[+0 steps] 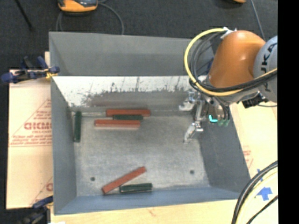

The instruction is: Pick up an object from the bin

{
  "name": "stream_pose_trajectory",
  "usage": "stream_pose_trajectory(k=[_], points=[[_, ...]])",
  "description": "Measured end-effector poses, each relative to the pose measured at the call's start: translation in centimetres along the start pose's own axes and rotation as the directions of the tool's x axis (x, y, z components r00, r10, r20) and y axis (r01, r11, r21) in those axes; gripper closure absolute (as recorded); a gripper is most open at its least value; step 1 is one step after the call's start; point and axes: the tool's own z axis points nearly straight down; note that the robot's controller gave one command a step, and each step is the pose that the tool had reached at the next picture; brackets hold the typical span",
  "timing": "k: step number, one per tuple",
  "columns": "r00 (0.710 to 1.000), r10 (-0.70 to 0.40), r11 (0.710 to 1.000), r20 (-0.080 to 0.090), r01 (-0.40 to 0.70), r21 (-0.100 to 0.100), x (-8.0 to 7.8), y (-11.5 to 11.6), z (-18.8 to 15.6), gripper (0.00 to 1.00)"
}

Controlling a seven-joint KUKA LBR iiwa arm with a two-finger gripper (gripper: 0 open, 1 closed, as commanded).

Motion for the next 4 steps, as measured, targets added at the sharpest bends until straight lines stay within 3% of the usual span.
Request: stream_pose_trajectory(k=[1,2,3,4], points=[[1.000,-0.001,1.000,0.007,0.001,0.001,-0.2,0.0,-0.3,0.00],[0.998,-0.061,0.998,0.009,0.061,0.001,5.6,3.0,6.1,0.00],[0.996,-0.085,0.996,-0.005,0.085,-0.001,7.0,4.3,7.4,0.00],[0.994,-0.113,0.994,0.008,0.113,0.001,8.2,9.1,8.8,0.00]])
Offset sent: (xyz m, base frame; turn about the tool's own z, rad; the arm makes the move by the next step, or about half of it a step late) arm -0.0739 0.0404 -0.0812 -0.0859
